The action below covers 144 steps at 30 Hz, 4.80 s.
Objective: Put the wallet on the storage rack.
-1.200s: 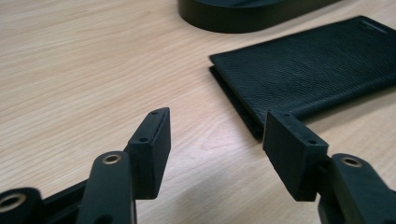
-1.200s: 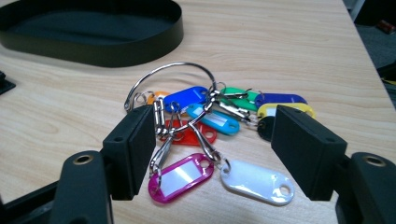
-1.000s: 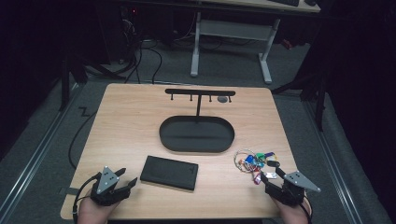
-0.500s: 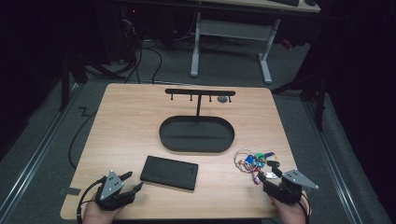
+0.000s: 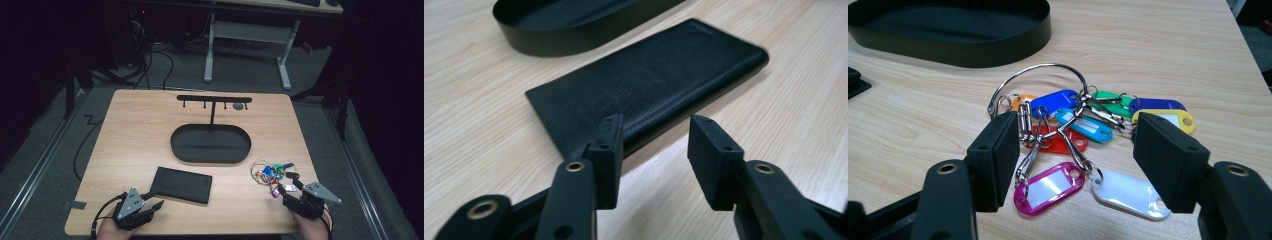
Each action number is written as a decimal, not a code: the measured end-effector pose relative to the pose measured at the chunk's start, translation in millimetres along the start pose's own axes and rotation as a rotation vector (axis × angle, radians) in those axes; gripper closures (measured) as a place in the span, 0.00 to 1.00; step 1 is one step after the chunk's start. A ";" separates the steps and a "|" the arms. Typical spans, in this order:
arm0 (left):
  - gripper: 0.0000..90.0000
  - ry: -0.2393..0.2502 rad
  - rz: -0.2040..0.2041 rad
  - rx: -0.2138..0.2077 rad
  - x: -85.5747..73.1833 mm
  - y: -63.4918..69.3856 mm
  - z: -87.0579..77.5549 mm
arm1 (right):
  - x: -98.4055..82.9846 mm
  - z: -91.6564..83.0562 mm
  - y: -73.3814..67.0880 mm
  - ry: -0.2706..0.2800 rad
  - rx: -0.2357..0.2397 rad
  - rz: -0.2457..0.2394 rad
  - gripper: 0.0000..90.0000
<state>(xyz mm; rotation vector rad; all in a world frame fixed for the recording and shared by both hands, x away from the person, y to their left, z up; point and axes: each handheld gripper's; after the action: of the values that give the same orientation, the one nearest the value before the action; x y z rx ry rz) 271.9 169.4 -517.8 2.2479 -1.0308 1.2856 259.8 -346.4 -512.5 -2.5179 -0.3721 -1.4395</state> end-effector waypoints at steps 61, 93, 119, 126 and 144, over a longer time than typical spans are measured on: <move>0.89 -0.072 0.069 0.208 45.1 -18.7 63.6 | -2.7 2.4 3.2 -0.021 0.026 0.004 0.39; 0.97 -0.119 -0.024 0.269 25.5 -54.1 72.9 | -1.9 4.5 2.1 -0.018 0.040 0.004 0.39; 0.73 -0.115 0.067 0.164 15.7 7.6 15.3 | -0.4 3.8 2.0 -0.010 0.048 0.005 0.39; 0.53 -0.083 0.147 0.083 18.4 29.0 8.8 | 0.1 4.1 -0.6 -0.012 0.045 0.003 0.39; 0.43 -0.138 0.327 0.018 18.5 66.1 37.2 | -1.3 4.8 0.8 -0.018 0.045 0.009 0.39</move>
<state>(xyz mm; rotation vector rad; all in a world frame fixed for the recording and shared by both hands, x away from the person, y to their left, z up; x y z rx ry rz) 251.1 94.5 -525.0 2.2753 -1.4925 1.2780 263.4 -345.8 -516.0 -2.4953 -0.3919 -1.3898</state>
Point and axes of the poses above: each handheld gripper's, and its own axes: z roughly forward along the jaws, x roughly out of its top, y roughly to its right, and after that the axes turned 4 degrees about x, right-handed
